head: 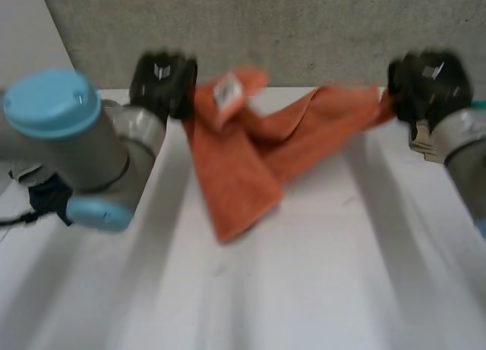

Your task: Fold the laundry.

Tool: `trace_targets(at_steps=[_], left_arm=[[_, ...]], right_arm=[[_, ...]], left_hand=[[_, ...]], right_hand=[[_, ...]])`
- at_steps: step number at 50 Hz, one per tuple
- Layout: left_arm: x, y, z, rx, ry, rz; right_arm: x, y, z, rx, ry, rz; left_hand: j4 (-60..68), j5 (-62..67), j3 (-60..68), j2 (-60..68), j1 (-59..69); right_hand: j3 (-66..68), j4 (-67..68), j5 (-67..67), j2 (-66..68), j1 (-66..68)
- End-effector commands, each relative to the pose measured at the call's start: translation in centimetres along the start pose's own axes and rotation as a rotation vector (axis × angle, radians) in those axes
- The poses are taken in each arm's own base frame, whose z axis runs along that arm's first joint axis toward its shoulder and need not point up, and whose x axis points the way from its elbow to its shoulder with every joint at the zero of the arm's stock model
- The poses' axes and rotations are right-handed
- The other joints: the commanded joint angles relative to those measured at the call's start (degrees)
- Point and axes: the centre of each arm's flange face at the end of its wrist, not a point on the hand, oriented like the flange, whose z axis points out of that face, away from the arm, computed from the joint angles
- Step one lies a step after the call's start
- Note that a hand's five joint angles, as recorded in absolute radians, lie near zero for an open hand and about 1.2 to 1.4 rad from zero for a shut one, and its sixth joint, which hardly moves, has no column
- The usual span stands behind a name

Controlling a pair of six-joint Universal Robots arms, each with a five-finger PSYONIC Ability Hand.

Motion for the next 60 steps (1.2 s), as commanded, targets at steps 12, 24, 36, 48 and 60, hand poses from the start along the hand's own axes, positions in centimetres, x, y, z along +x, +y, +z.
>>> trace_targets(at_steps=[12,24,36,48,60], left_arm=[[-0.8,2.7,-8.0,-0.189,0.046,0.284],[3.5,-0.9,-8.2,-0.100,0.045,0.221],[7.7,8.2,-3.1,-0.263,-0.065,0.240],[5.3,12.0,0.8,-0.292,-0.175,0.182],[0.1,12.9,-0.3,-0.489,-0.279,0.237]], right_arm=[[-4.5,8.9,-5.6,-0.297,-0.215,-0.215],[-4.8,9.2,-6.3,-0.316,-0.228,-0.203],[-4.9,9.6,-6.8,-0.335,-0.233,-0.205],[-5.1,10.1,-7.3,-0.356,-0.244,-0.198],[-4.6,9.6,-6.6,-0.331,-0.229,-0.216]], left_hand=[[-39.56,-36.73,-39.20,-39.46,-35.33],[-40.93,-38.09,-40.56,-40.83,-36.69],[-44.44,-41.61,-44.08,-44.34,-40.21],[-46.14,-43.31,-45.78,-46.04,-41.91],[-3.12,-0.29,-2.76,-3.02,1.11]], right_hand=[[11.89,11.46,12.97,12.32,17.01],[11.89,11.46,12.97,12.32,17.01],[11.89,11.46,12.97,12.32,17.01],[11.89,11.46,12.97,12.32,17.01],[11.89,11.46,12.97,12.32,17.01]])
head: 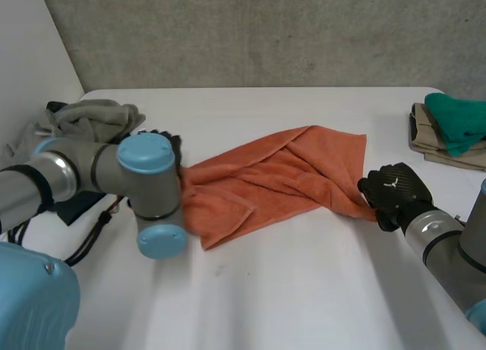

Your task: Fold the laundry.

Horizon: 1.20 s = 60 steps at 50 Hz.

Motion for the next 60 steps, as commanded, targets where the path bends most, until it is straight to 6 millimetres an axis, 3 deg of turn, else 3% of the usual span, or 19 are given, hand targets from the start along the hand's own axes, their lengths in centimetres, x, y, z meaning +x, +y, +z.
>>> trace_targets(at_steps=[1,3,9,17,23,24,25,27,33,39,50,56,60], left_arm=[[-2.4,-0.2,-0.8,-0.077,-0.011,0.024],[-2.8,-0.5,-1.2,-0.075,0.002,0.026],[-2.9,-1.2,-2.0,-0.069,0.058,0.028],[-5.5,-4.9,-2.1,0.015,0.049,-0.038],[-6.6,-4.3,-1.6,-0.017,0.062,-0.035],[-6.6,-4.3,-1.7,-0.025,0.070,-0.037],[-6.5,-4.0,-2.0,-0.047,0.089,-0.045],[-6.5,-4.0,-2.5,-0.072,0.101,-0.071],[-5.6,-3.7,-5.0,-0.188,0.170,-0.205],[-5.0,-3.0,-5.6,-0.225,0.189,-0.217],[-3.8,-0.7,-2.8,-0.212,0.156,-0.226],[-4.9,-0.8,-0.2,-0.112,0.089,-0.254],[-5.4,-0.9,0.3,-0.095,0.077,-0.212]], right_arm=[[0.6,-0.6,0.2,0.020,0.016,-0.011],[0.7,-0.8,0.2,0.026,0.019,-0.014],[0.7,-1.2,-0.5,-0.016,-0.017,-0.026],[2.8,-1.3,-3.2,-0.141,-0.089,-0.157],[3.9,-1.0,-4.3,-0.179,-0.128,-0.199],[3.8,-0.9,-4.3,-0.176,-0.135,-0.192],[3.7,-0.8,-4.3,-0.176,-0.137,-0.188],[3.7,-0.6,-4.3,-0.177,-0.137,-0.177],[3.8,-0.5,-3.9,-0.155,-0.110,-0.155],[3.8,-0.5,-3.7,-0.145,-0.102,-0.127],[3.4,-0.2,-3.7,-0.142,-0.105,-0.109],[3.0,0.3,-3.5,-0.157,-0.123,-0.101],[3.0,0.5,-3.5,-0.162,-0.126,-0.099]], left_hand=[[37.14,37.20,37.22,37.22,35.55],[46.06,46.13,46.14,46.14,44.48],[46.09,46.15,46.17,46.17,44.50],[46.09,46.15,46.17,46.17,44.50],[46.09,46.15,46.17,46.17,44.50],[43.95,44.01,44.02,44.02,42.36],[9.79,9.85,9.86,9.86,8.20],[-8.50,-8.44,-8.42,-8.42,-10.09],[-12.76,-12.70,-12.68,-12.68,-14.35],[-12.43,-12.37,-12.35,-12.35,-14.02],[-7.22,-7.16,-7.14,-7.14,-8.81],[3.36,3.42,3.44,3.44,1.77],[6.57,6.63,6.65,6.65,4.98]], right_hand=[[11.88,11.43,12.97,12.32,17.01],[11.88,11.43,12.97,12.32,17.01],[11.88,11.43,12.97,12.32,17.01],[11.88,11.43,12.97,12.32,17.01],[11.88,11.43,12.97,12.32,17.01],[11.88,11.43,12.97,12.32,17.01],[11.88,11.43,12.97,12.32,17.01],[11.88,11.43,12.97,12.32,17.01],[11.88,11.43,12.97,12.32,17.01],[11.88,11.43,12.97,12.32,17.01],[11.88,11.43,12.97,12.32,17.01],[11.88,11.43,12.97,12.32,17.01],[11.88,11.43,12.97,12.32,17.01]])
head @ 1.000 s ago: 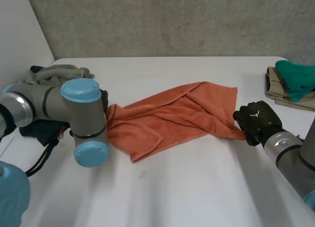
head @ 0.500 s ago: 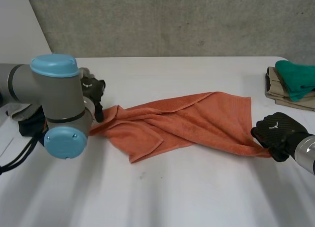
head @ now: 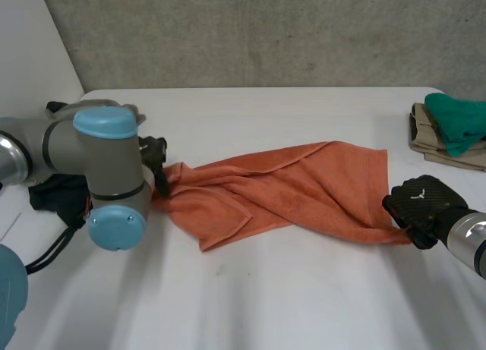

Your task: Fold the laundry.

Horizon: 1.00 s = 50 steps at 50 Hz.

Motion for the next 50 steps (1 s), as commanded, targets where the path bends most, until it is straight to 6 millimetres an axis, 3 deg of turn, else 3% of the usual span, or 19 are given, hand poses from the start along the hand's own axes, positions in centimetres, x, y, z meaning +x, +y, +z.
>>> trace_targets(at_steps=[1,7,10,11,15,18,22,24,25,26,27,28,34,39,45,50], left_arm=[[-1.1,-0.7,1.4,0.064,-0.034,0.042],[-1.2,-0.7,1.7,0.071,-0.034,0.058],[-1.0,-0.2,2.5,0.062,-0.016,0.061],[-1.1,0.0,3.0,0.060,-0.013,0.061],[-1.7,-0.9,3.5,0.088,-0.021,0.053],[-1.5,-1.5,3.6,0.113,-0.019,0.049],[-1.8,-5.0,2.3,0.203,-0.026,0.028],[-2.7,-8.2,0.9,0.291,-0.037,0.004],[-2.9,-9.2,0.5,0.320,-0.038,-0.002],[-3.1,-10.0,0.1,0.347,-0.037,-0.009],[-3.2,-11.3,-0.6,0.398,-0.029,-0.020],[-3.0,-11.9,-0.9,0.421,-0.018,-0.022],[-0.1,-15.4,-4.6,0.580,0.114,-0.026],[0.0,-17.7,-7.1,0.655,0.140,-0.042],[0.1,-20.0,-10.6,0.733,0.197,-0.089],[-0.3,-22.3,-14.3,0.813,0.245,-0.134]], right_arm=[[-0.3,0.4,0.2,-0.013,-0.013,0.006],[-0.4,0.6,0.5,-0.012,-0.014,0.005],[-0.4,0.6,0.8,-0.006,-0.005,0.001],[-0.4,0.7,0.8,-0.007,-0.004,0.000],[-0.6,0.8,0.6,-0.021,-0.018,-0.010],[-1.8,1.2,-0.5,-0.090,-0.112,-0.011],[-2.8,1.2,-3.3,-0.199,-0.286,-0.124],[-2.7,0.6,-4.3,-0.205,-0.319,-0.188],[-2.3,-0.1,-4.5,-0.179,-0.306,-0.219],[-1.8,-0.4,-4.3,-0.165,-0.278,-0.221],[-1.4,-0.7,-4.1,-0.146,-0.249,-0.222],[-0.9,-1.1,-3.8,-0.126,-0.213,-0.215],[3.5,-4.5,-1.6,0.065,0.029,-0.015],[5.4,-6.0,-0.3,0.163,0.097,0.124],[3.8,-7.1,5.8,0.200,0.021,0.180],[2.9,-6.3,10.2,0.180,0.006,0.210]], left_hand=[[8.74,8.72,8.91,8.88,8.22],[15.29,15.26,15.45,15.43,14.77],[35.41,35.39,35.58,35.55,34.89],[47.96,47.93,48.12,48.09,47.44],[48.08,48.06,48.25,48.22,47.56],[48.08,48.06,48.25,48.22,47.56],[48.08,48.06,48.25,48.22,47.56],[48.08,48.06,48.25,48.22,47.56],[48.08,48.06,48.25,48.22,47.56],[48.08,48.06,48.25,48.22,47.56],[48.08,48.06,48.25,48.22,47.56],[48.08,48.06,48.25,48.22,47.56],[48.08,48.06,48.25,48.22,47.56],[48.08,48.06,48.25,48.22,47.56],[48.08,48.06,48.25,48.22,47.56],[48.08,48.06,48.25,48.22,47.56]], right_hand=[[11.88,11.43,12.65,12.32,17.01],[11.88,11.43,12.65,12.32,17.01],[11.88,11.43,12.65,12.32,17.01],[11.88,11.43,12.65,12.32,17.01],[11.88,11.43,12.65,12.32,17.01],[11.88,11.43,12.65,12.32,17.01],[11.88,11.43,12.65,12.32,17.01],[11.88,11.43,12.65,12.32,17.01],[-24.37,-24.81,-23.59,-23.93,-19.23],[-42.71,-43.16,-41.94,-42.27,-37.58],[-56.55,-57.00,-55.78,-56.11,-51.42],[-58.12,-58.57,-57.35,-57.68,-52.99],[-58.12,-58.57,-57.35,-57.68,-52.99],[-58.12,-58.57,-57.35,-57.68,-52.99],[-58.12,-58.57,-57.35,-57.68,-52.99],[-58.12,-58.57,-57.35,-57.68,-52.99]])
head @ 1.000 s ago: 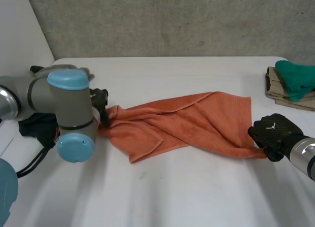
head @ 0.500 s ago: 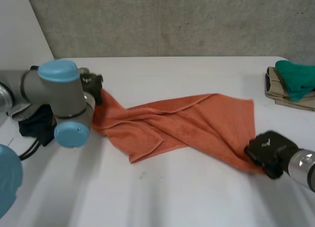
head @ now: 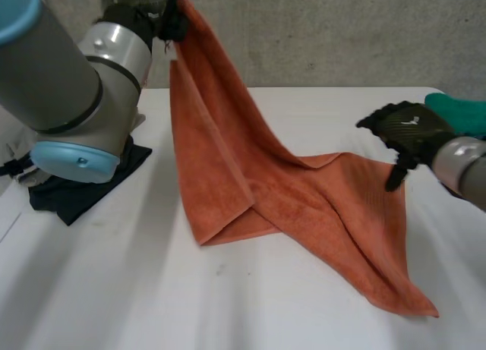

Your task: Fold the laundry.

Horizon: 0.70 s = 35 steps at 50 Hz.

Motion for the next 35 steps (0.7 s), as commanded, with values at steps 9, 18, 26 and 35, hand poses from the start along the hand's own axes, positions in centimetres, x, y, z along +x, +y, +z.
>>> trace_targets(at_steps=[9,18,26,35], left_arm=[[-0.4,-9.5,-3.6,0.190,0.044,-0.114],[-1.0,-11.1,-4.9,0.227,0.041,-0.161],[-4.6,-8.3,-3.6,0.179,-0.064,-0.103],[-7.6,1.6,-3.8,-0.186,-0.135,0.032]], right_arm=[[-3.2,4.8,11.6,0.021,-0.045,0.137],[-2.1,4.7,14.2,0.116,0.048,0.142],[2.8,-2.6,8.2,0.208,0.176,0.055],[7.7,-7.4,-1.5,0.181,0.236,-0.240]], left_hand=[[11.39,14.07,11.68,11.48,13.58],[11.39,14.07,11.68,11.48,13.58],[11.39,14.07,11.68,11.48,13.58],[11.39,14.07,11.68,11.48,13.58]], right_hand=[[-2.03,-1.97,-2.41,-2.23,-3.08],[67.95,68.01,67.57,67.75,66.91],[67.97,68.03,67.59,67.77,66.92],[67.97,68.03,67.59,67.77,66.92]])
